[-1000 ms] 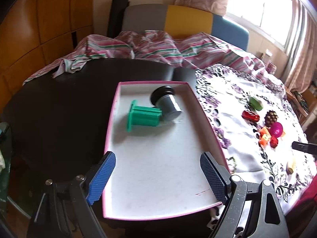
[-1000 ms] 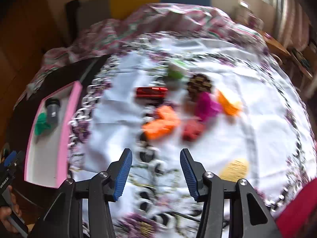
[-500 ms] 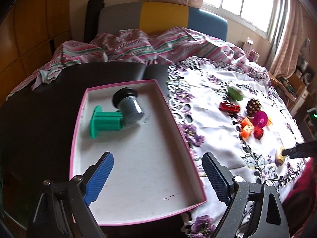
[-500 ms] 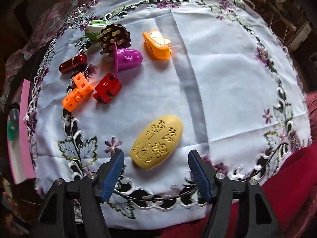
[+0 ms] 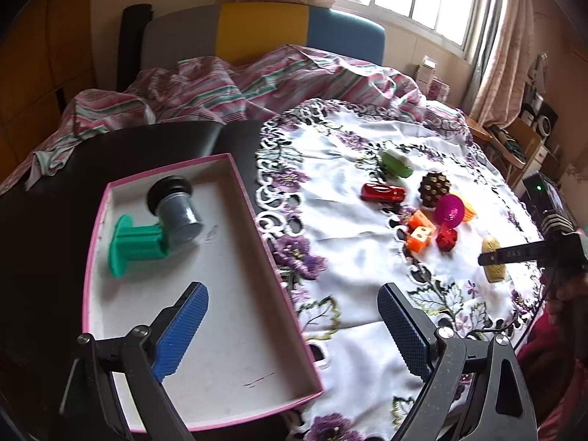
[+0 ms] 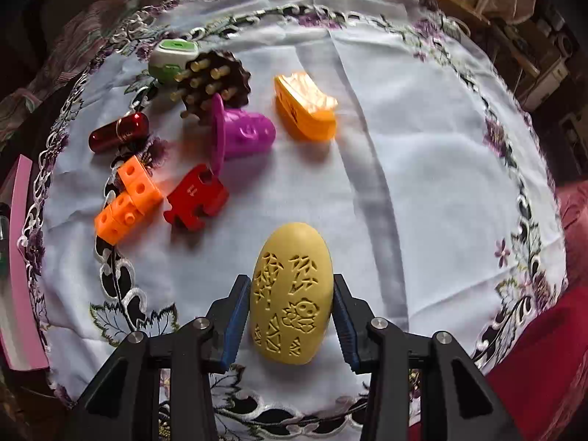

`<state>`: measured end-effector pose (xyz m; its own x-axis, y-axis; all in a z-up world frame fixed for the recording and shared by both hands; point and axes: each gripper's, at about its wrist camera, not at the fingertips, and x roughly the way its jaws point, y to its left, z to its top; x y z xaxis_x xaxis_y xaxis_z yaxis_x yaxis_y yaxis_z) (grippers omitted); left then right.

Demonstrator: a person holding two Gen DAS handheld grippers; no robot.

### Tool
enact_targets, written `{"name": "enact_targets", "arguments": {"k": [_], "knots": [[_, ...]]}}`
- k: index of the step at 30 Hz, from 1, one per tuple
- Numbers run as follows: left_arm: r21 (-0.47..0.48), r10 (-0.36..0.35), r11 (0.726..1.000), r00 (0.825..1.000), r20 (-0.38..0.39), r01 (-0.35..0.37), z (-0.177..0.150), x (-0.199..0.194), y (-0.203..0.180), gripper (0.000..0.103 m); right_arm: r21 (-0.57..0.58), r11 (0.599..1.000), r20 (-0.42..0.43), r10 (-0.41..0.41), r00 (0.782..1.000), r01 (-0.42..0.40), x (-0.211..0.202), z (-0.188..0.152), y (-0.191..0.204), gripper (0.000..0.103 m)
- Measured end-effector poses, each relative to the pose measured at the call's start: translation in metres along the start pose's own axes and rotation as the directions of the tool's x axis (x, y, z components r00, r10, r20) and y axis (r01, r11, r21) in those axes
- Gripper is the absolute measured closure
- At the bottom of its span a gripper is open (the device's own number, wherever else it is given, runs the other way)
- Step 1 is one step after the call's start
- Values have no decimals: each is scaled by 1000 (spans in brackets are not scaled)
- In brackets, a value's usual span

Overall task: Organize rigid objects
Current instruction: 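Grasp the yellow egg with the right tool while the left tool grasps the orange linked cubes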

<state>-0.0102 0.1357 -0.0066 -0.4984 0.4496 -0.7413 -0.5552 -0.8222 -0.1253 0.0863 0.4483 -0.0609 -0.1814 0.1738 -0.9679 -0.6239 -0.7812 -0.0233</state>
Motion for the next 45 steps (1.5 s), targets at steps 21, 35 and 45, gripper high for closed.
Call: {"name": "enact_targets", "arguments": {"k": [21, 35, 45], "knots": [[247, -140, 954, 979, -146, 173, 40, 114, -109, 18, 110, 991, 19, 68, 997, -70, 18, 3, -10, 61], [296, -162, 927, 959, -233, 229, 45, 173, -147, 53, 147, 983, 18, 106, 994, -108, 15, -2, -20, 57], [201, -238, 940, 951, -199, 277, 45, 157, -129, 78, 104, 992, 19, 71, 997, -73, 14, -4, -17, 55]]}}
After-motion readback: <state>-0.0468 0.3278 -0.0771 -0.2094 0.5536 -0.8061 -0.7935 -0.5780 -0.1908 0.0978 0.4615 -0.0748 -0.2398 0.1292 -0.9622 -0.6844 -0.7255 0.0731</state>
